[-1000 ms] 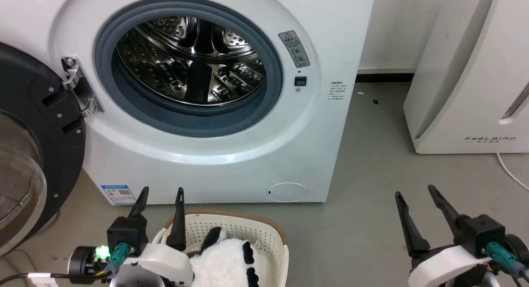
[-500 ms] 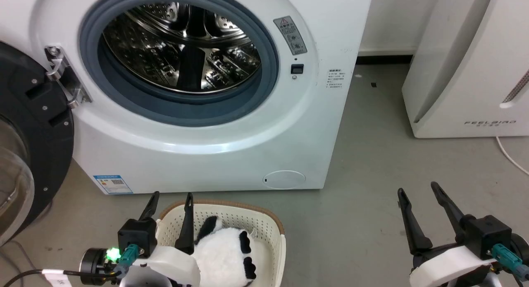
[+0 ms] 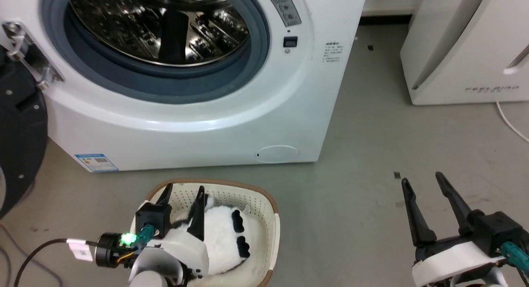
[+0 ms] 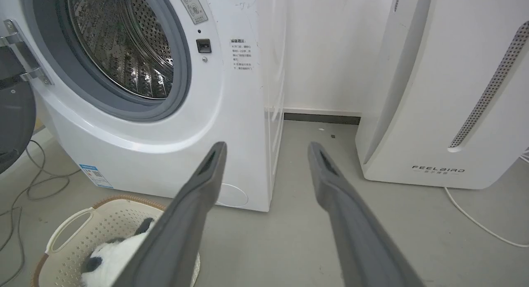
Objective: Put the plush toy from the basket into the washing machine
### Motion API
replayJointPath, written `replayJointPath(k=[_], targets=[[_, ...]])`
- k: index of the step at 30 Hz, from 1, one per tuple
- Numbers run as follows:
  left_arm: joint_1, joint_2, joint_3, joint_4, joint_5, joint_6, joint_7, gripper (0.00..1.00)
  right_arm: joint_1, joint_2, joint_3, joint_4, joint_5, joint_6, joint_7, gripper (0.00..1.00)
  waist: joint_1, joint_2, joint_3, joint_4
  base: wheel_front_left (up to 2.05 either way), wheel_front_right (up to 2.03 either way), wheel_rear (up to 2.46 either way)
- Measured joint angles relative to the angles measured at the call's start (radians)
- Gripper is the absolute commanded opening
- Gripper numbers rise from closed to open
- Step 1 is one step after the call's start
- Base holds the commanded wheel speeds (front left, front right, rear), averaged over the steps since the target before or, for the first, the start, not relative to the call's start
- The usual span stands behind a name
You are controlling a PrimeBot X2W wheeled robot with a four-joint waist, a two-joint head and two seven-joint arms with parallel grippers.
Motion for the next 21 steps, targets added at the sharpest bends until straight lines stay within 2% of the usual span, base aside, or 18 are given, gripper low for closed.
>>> replayJointPath(k=[21], targets=[[-0.234, 0.056, -0.062, 0.293, -0.017, -0.037, 0.049, 1.00, -0.048, 0.000, -0.002, -0.032, 0.053, 0.000, -0.040, 1.00, 0.0000, 0.0000, 0.213, -0.050, 0.00, 0.00, 0.00]])
